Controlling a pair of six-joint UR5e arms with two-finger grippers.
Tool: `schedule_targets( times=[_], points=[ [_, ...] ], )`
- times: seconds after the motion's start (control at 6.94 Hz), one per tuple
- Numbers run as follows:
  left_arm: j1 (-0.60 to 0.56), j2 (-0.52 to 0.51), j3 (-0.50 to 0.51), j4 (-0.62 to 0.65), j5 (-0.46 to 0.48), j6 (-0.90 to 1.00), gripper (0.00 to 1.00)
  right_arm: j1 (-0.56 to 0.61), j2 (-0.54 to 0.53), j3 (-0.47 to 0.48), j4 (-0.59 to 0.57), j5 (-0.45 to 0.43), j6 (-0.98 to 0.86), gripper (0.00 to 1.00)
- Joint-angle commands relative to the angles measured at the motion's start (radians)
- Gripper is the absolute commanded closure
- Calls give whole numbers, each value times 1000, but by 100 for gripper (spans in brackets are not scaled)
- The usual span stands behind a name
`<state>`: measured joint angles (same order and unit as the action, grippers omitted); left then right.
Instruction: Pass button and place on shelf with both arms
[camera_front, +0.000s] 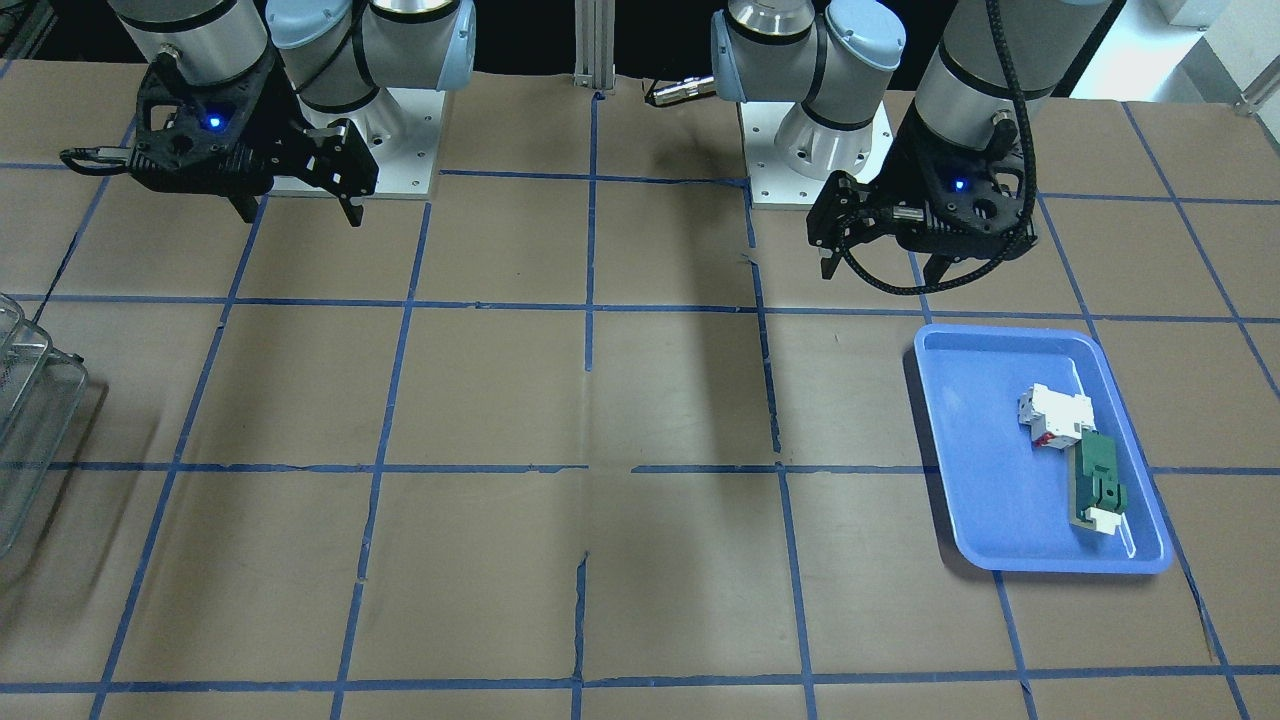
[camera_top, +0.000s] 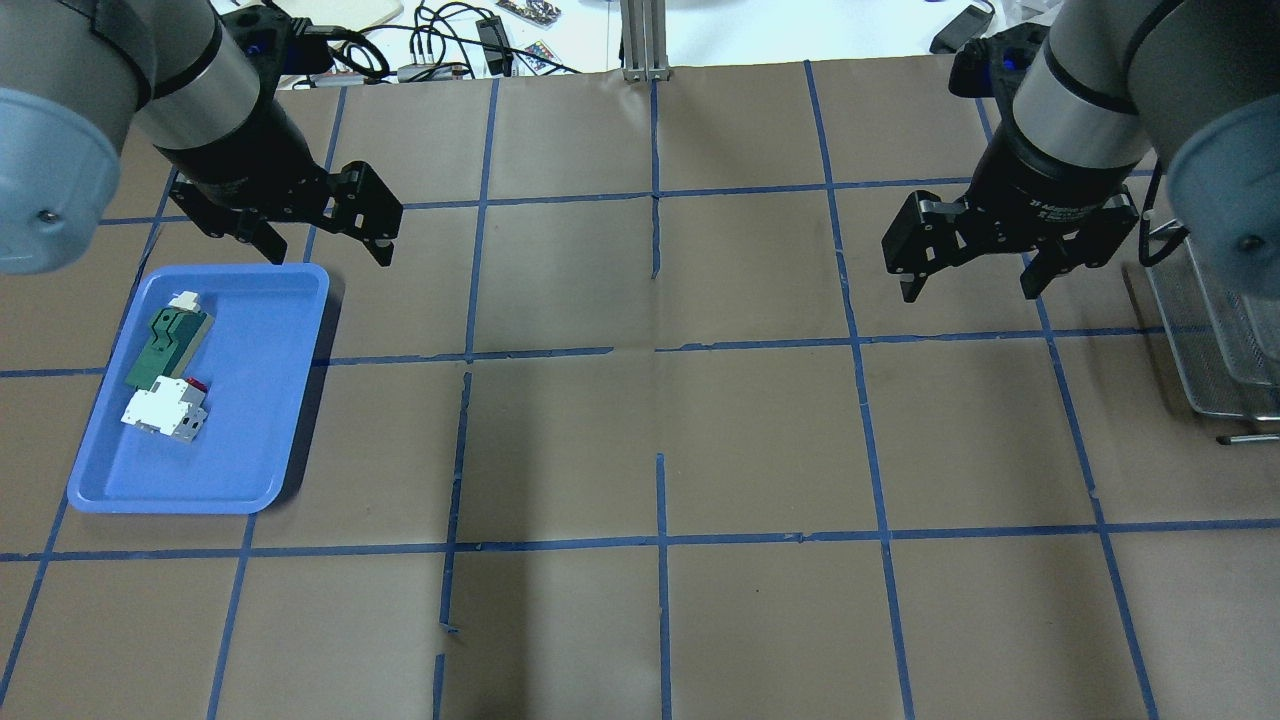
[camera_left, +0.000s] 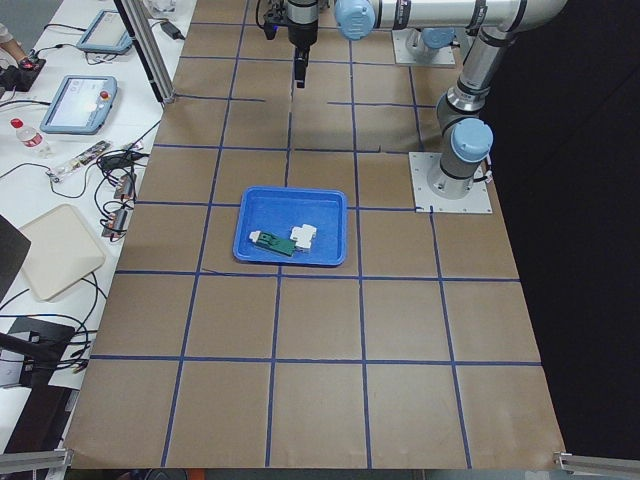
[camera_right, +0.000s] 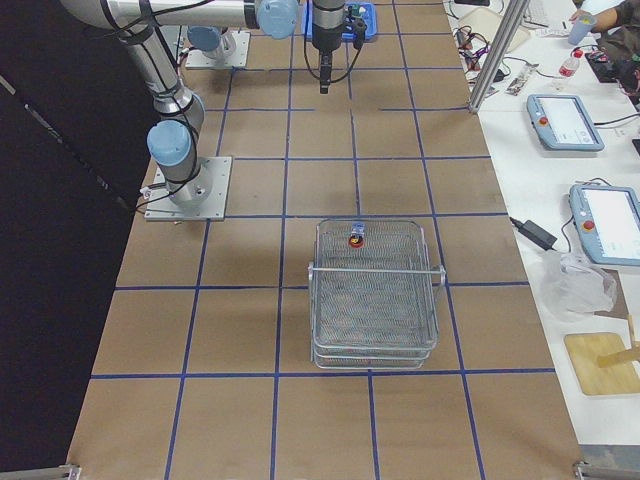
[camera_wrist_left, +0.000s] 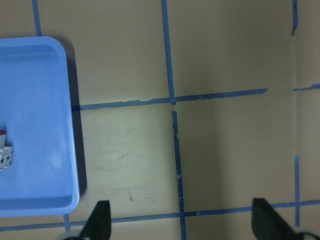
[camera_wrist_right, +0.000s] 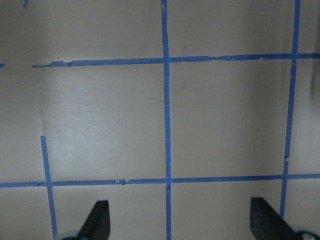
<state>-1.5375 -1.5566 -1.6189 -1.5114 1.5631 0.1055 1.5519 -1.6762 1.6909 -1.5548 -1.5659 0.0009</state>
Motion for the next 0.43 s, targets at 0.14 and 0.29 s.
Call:
schedule_targets(
  times=[0.14, 0.29],
  points=[
    [0, 1, -1, 0, -1, 0, 0, 0, -4, -2, 2, -3, 1, 0],
    [0, 1, -1, 2, 0, 2, 0, 0, -7, 4, 1, 0, -1, 0]
  ],
)
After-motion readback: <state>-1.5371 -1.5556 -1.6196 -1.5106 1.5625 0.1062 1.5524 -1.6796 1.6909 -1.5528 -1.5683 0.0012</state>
